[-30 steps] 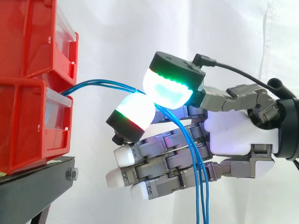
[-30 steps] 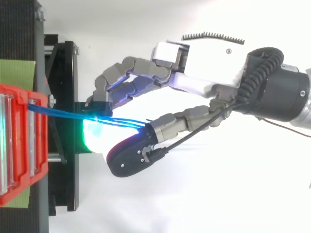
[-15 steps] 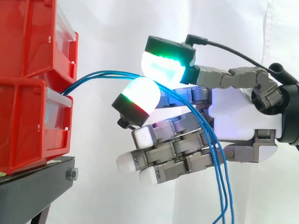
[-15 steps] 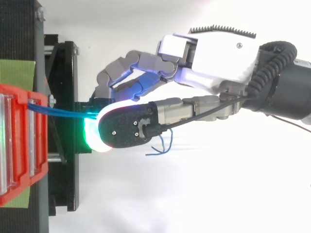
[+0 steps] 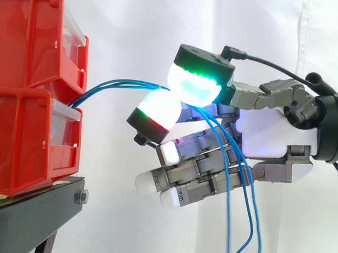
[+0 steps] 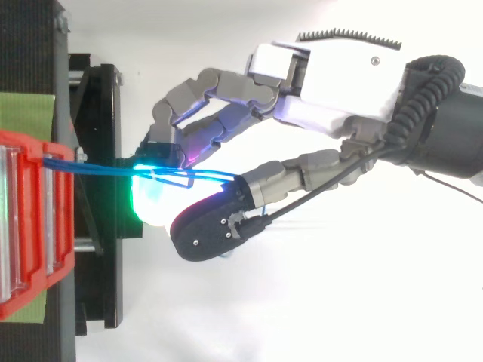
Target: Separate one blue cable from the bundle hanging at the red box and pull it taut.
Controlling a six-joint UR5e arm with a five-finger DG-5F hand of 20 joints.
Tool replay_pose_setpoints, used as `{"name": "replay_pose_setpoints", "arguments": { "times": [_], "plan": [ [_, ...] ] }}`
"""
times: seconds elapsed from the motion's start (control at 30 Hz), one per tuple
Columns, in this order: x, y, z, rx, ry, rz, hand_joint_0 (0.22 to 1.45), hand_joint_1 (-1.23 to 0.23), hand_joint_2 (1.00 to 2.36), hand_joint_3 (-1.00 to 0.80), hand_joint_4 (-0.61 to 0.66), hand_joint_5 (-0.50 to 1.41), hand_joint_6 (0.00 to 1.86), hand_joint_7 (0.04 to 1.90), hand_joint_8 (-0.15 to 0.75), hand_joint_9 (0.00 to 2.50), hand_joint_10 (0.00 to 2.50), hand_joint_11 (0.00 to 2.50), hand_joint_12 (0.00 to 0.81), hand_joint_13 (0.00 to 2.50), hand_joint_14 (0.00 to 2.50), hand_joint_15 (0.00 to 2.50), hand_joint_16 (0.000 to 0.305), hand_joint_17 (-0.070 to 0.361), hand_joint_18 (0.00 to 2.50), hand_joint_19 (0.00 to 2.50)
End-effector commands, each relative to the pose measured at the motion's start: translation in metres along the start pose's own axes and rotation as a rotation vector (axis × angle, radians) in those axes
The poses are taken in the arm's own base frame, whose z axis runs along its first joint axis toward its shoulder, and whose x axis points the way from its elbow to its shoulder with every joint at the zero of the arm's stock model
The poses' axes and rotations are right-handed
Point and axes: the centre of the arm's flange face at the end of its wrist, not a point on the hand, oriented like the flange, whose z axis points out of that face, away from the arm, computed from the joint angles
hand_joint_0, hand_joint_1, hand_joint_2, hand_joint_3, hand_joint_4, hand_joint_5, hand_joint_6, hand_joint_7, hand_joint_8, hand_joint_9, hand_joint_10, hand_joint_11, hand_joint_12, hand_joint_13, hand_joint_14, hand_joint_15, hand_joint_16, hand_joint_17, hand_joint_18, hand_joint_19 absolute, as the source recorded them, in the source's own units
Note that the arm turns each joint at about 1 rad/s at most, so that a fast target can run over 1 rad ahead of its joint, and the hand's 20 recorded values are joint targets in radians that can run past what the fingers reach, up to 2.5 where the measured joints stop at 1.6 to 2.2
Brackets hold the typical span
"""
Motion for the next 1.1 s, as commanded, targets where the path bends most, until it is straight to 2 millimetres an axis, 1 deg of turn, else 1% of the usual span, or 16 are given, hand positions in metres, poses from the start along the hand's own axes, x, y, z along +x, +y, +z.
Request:
{"name": "replay_pose_setpoints", "arguments": {
  "times": [0.0,0.07,0.1,0.13,0.23,0.3,0.33,0.4,0.47,0.5,0.53,0.57,0.67,0.83,0.97,1.07],
  "plan": [
    [-0.004,-0.001,0.0,0.007,-0.004,-0.005,0.59,-0.71,1.0,-0.5,0.17,-0.23,0.9,0.85,0.31,0.92,0.02,0.86,0.275,0.62,0.01,0.24,0.033,0.075,0.53,0.29],
    [-0.007,-0.001,0.0,0.009,-0.007,-0.008,0.53,-0.58,1.0,-0.5,0.18,-0.23,0.89,0.84,0.324,0.93,0.02,0.85,0.285,0.63,0.01,0.23,0.036,0.08,0.54,0.3],
    [-0.008,-0.002,0.0,0.012,-0.008,-0.014,0.53,-0.56,1.0,-0.5,0.18,-0.23,0.89,0.84,0.326,0.94,0.02,0.85,0.284,0.63,0.01,0.23,0.036,0.08,0.54,0.3],
    [-0.01,-0.003,-0.001,0.018,-0.009,-0.017,0.52,-0.48,1.0,-0.5,0.17,-0.22,0.88,0.85,0.332,0.96,0.02,0.84,0.287,0.64,0.01,0.23,0.036,0.082,0.54,0.31],
    [-0.014,-0.004,-0.002,0.027,-0.012,-0.026,0.55,-0.36,1.0,-0.5,0.16,-0.22,0.87,0.88,0.33,0.99,0.02,0.84,0.285,0.65,0.01,0.25,0.036,0.08,0.53,0.32],
    [-0.014,-0.005,-0.003,0.037,-0.01,-0.035,0.6,-0.33,1.0,-0.5,0.15,-0.21,0.87,0.9,0.324,0.99,0.02,0.84,0.279,0.65,0.01,0.25,0.035,0.078,0.53,0.32],
    [-0.014,-0.005,-0.003,0.04,-0.009,-0.036,0.63,-0.38,1.0,-0.47,0.14,-0.21,0.87,0.91,0.325,1.0,0.02,0.84,0.28,0.65,0.01,0.26,0.034,0.078,0.53,0.34],
    [-0.016,-0.006,-0.003,0.043,-0.012,-0.037,0.63,-0.42,1.01,-0.38,0.13,-0.21,0.88,0.92,0.328,0.99,0.02,0.85,0.282,0.65,0.01,0.25,0.035,0.078,0.53,0.34],
    [-0.017,-0.005,-0.003,0.042,-0.014,-0.036,0.62,-0.51,1.02,-0.25,0.14,-0.21,0.89,0.94,0.333,0.99,0.02,0.84,0.286,0.65,0.01,0.26,0.035,0.079,0.53,0.33],
    [-0.017,-0.004,-0.003,0.039,-0.017,-0.039,0.61,-0.52,1.02,-0.24,0.14,-0.21,0.89,0.95,0.333,0.99,0.02,0.84,0.286,0.65,0.01,0.26,0.035,0.079,0.53,0.33],
    [-0.018,-0.004,-0.003,0.04,-0.018,-0.042,0.62,-0.59,1.02,-0.2,0.14,-0.22,0.89,0.98,0.338,0.99,0.02,0.83,0.288,0.65,0.01,0.26,0.035,0.079,0.53,0.33],
    [-0.018,-0.006,-0.003,0.041,-0.018,-0.044,0.63,-0.61,1.02,-0.17,0.13,-0.22,0.9,0.98,0.335,0.98,0.02,0.85,0.289,0.65,0.01,0.26,0.035,0.079,0.54,0.33],
    [-0.018,-0.006,-0.003,0.041,-0.018,-0.054,0.64,-0.64,1.03,-0.15,0.1,-0.22,0.9,0.97,0.331,0.97,0.02,0.86,0.291,0.65,0.01,0.26,0.035,0.079,0.54,0.33],
    [-0.019,-0.006,-0.003,0.042,-0.021,-0.067,0.68,-0.71,1.02,-0.25,0.09,-0.23,0.91,0.86,0.319,0.94,0.02,0.89,0.292,0.64,0.01,0.26,0.035,0.08,0.53,0.32],
    [-0.019,-0.003,-0.003,0.037,-0.021,-0.065,0.71,-0.75,1.01,-0.41,0.1,-0.23,0.91,0.84,0.303,0.92,0.02,0.9,0.29,0.63,0.01,0.25,0.035,0.08,0.52,0.31],
    [-0.019,-0.002,-0.002,0.03,-0.022,-0.071,0.73,-0.74,1.0,-0.48,0.11,-0.23,0.91,0.82,0.302,0.91,0.02,0.89,0.29,0.63,0.01,0.26,0.035,0.08,0.52,0.3]
  ]
}}
